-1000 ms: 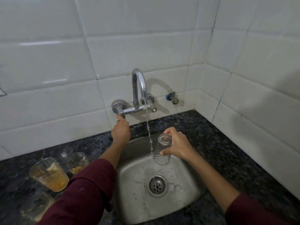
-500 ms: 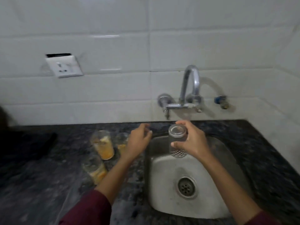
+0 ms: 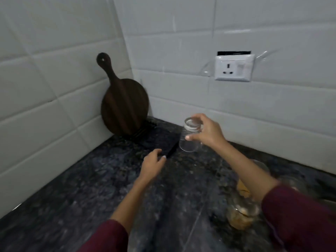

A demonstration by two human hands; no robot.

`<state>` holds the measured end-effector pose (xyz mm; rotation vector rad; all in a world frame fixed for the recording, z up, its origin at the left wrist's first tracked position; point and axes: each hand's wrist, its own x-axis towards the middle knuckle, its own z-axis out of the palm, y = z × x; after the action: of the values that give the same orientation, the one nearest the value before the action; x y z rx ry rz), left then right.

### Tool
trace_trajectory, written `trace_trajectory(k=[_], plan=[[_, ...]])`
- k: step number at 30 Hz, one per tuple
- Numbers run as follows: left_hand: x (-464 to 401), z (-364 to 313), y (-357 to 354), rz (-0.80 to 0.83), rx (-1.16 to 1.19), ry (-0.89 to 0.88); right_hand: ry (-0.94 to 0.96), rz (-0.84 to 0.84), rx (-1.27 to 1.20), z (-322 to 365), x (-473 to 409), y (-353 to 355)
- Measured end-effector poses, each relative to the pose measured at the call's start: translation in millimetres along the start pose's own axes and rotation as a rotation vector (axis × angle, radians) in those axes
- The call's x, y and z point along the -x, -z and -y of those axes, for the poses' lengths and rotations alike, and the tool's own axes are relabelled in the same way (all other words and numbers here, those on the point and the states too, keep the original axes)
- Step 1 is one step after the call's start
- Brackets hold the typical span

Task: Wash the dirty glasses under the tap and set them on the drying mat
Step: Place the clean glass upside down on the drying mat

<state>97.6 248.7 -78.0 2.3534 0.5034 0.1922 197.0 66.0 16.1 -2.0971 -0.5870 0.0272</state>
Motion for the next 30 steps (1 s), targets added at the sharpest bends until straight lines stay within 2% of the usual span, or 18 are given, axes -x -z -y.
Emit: trace_trajectory(k=[6,11,22,30], plan=[[-38.3,101.2,8.9,0.237,-0.350,0.223,0.013,0.172,0.031,21.6,-88.2,-129.8],[-52.6,123.6,2.2,0.277,-0.441,0.185,-0.001,0.225,0.081,8.8,-122.9,-183.8],[-65.2,131.9,2.2,0.298,-0.449,0.159,-0.023,0.258,0.122,-7.3,-137.1,-217.9],[-67.5,129.5,5.0,0.336,-0.480,0.166,-0.003,0.149,0.045,0.7,-148.2,-208.9]])
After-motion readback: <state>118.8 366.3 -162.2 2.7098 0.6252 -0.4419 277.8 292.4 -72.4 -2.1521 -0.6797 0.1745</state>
